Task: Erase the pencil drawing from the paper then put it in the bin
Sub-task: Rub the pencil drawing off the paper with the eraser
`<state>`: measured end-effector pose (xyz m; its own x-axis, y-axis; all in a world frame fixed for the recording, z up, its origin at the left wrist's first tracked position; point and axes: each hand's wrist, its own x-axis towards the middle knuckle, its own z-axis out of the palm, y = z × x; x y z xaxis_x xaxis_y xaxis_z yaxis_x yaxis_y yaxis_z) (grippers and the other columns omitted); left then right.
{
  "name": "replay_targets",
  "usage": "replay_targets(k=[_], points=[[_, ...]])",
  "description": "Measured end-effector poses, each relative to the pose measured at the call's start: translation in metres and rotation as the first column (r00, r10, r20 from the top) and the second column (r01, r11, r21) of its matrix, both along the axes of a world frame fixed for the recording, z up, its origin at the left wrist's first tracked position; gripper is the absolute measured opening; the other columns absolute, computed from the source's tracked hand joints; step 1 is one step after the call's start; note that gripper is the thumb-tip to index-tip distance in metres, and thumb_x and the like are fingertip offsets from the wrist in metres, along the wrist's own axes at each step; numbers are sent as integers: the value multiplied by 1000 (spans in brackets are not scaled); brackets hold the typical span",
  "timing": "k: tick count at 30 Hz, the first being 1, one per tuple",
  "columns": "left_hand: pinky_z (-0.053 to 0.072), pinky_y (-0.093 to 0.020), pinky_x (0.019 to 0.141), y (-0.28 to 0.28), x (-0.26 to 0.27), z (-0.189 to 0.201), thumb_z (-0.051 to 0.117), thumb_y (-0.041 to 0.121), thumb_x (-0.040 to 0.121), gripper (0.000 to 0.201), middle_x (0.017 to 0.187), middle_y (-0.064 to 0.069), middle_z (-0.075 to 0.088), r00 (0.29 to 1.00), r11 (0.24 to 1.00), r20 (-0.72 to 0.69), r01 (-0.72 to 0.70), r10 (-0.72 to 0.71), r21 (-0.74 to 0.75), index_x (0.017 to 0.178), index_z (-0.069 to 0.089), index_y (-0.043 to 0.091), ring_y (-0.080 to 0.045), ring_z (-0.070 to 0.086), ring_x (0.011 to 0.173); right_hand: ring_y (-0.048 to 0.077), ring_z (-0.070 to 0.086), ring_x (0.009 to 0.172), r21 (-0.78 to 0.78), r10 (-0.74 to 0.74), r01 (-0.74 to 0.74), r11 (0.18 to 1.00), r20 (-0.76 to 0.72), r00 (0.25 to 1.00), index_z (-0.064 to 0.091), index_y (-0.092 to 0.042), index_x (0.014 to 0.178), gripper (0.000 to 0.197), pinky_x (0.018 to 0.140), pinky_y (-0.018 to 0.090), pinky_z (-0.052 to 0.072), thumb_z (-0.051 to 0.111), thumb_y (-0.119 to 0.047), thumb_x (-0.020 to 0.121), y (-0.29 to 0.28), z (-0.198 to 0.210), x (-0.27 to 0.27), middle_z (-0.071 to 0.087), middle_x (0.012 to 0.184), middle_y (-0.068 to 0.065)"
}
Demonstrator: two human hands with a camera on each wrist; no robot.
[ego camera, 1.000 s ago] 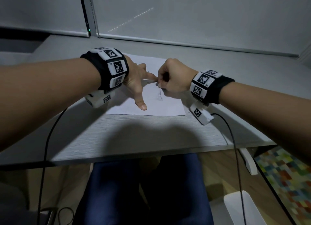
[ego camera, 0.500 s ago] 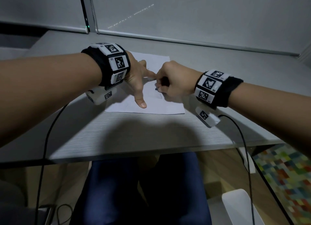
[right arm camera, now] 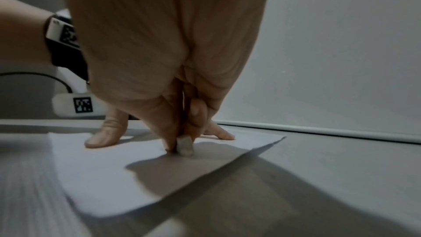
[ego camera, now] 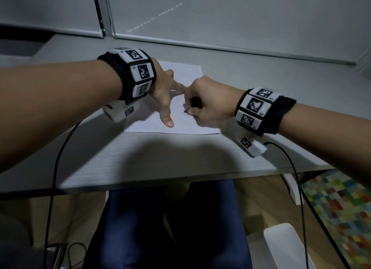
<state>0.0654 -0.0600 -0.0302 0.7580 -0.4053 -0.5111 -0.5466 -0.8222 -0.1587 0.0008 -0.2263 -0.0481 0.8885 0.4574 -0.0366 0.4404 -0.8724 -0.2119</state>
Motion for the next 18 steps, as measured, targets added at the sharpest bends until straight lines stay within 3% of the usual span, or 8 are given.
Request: replay_targets(k=[3, 5, 10, 11, 13, 15, 18], points=[[42, -48, 93, 0, 1, -2, 87, 83, 43, 141, 128, -1, 28, 1000, 1000, 6, -4, 4, -13, 159, 9, 62, -38, 38, 140, 13, 77, 81, -13, -20, 20, 1000, 19, 1000, 77, -8, 81, 10, 79, 35, 65, 71, -13, 88, 0, 4, 9, 81, 84, 1], [40, -48, 96, -1, 1, -3, 88, 80, 46, 142, 130, -2, 28, 1000, 1000, 3, -6, 6, -18, 161, 8, 60, -38, 36, 143, 8, 77, 77, -9, -81, 81, 997, 47, 996, 75, -13, 75, 12, 76, 39, 67, 69, -13, 85, -2, 2, 20, 80, 81, -3], [41, -48, 94, -1, -3, 1, 83, 85, 35, 144, 127, -2, 28, 1000, 1000, 2, -1, 1, 0, 158, 12, 62, -38, 38, 139, 18, 76, 79, -34, -30, 31, 999, 38, 999, 76, -10, 82, 9, 76, 38, 65, 68, -12, 87, 0, 1, 12, 79, 84, 0], [41, -48, 92, -1, -3, 1, 83, 84, 36, 140, 127, -2, 28, 1000, 1000, 1, 2, -2, -5, 156, 14, 64, -38, 39, 139, 16, 76, 80, -30, 1, 0, 1000, 13, 1000, 76, -9, 83, 9, 76, 36, 64, 69, -12, 88, -1, 2, 6, 79, 85, 1], [40, -46, 90, 0, -3, 1, 86, 81, 44, 133, 128, -3, 29, 1000, 1000, 4, 2, -2, -13, 155, 15, 66, -38, 39, 138, 0, 73, 76, -23, 49, -50, 998, -31, 998, 75, -8, 83, 9, 74, 30, 62, 71, -14, 88, -2, 6, 0, 80, 84, 1], [40, -46, 90, 0, -2, -1, 87, 80, 43, 137, 128, -2, 28, 1000, 1000, 4, -4, 4, -21, 157, 13, 64, -38, 39, 139, -11, 69, 71, -24, 35, -36, 999, -31, 999, 76, -9, 81, 10, 74, 29, 62, 72, -16, 87, -3, 7, 4, 80, 83, -1], [40, -48, 95, 0, -1, -2, 88, 79, 46, 140, 127, -2, 27, 1000, 1000, 1, -16, 16, -24, 161, 10, 59, -39, 37, 141, -11, 69, 67, -11, -58, 58, 998, 22, 998, 75, -13, 74, 14, 71, 28, 63, 67, -15, 85, -2, 7, 19, 81, 80, -4]])
